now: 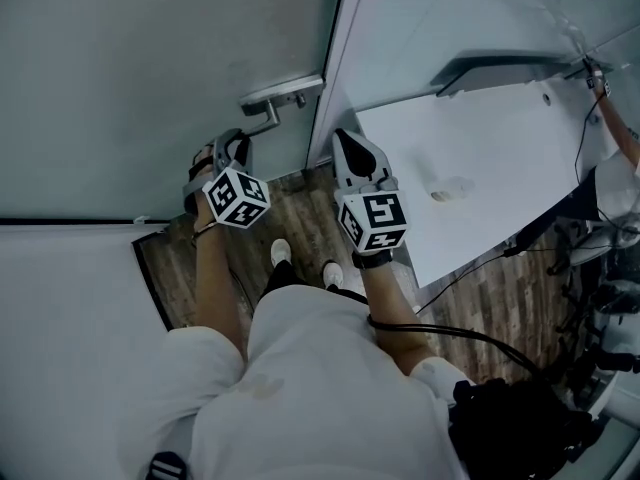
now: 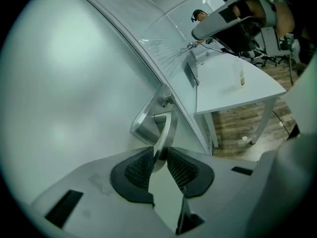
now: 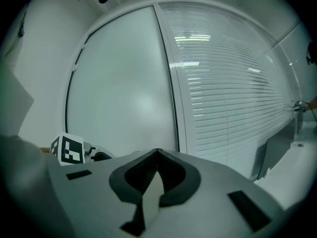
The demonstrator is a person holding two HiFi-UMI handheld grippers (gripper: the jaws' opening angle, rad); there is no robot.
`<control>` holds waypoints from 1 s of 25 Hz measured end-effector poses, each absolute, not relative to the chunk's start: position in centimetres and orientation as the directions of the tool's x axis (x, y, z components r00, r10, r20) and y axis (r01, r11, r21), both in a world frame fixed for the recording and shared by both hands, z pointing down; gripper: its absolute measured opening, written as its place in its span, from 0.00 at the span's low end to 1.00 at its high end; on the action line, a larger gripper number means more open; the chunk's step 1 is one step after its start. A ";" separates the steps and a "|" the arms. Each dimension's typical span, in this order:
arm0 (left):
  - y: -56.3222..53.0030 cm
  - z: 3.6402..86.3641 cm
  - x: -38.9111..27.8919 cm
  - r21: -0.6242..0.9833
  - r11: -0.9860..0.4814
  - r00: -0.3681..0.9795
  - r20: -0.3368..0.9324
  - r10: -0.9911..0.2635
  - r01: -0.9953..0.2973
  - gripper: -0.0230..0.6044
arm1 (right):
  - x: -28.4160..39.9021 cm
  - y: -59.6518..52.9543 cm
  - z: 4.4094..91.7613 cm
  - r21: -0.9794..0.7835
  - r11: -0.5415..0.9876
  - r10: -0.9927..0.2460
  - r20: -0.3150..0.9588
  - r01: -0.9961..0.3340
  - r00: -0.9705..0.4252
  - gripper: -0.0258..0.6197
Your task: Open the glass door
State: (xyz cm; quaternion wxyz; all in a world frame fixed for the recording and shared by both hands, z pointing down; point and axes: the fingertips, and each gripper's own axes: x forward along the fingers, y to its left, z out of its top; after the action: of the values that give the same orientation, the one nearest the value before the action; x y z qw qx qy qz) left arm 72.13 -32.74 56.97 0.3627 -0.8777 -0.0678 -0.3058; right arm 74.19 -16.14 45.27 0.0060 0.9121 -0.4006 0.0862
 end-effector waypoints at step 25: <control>-28.9 56.7 66.2 -0.635 -0.720 0.755 0.609 -0.244 0.279 0.15 | 69.5 -9.0 41.2 -0.088 -0.632 -0.774 0.037 -0.770 0.632 0.04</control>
State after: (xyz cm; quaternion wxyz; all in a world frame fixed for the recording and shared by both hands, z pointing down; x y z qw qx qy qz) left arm 66.17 -28.92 56.67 0.3741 -0.8588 -0.0103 -0.3499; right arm 69.54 -9.01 41.18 -0.0319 0.9027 -0.4276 0.0354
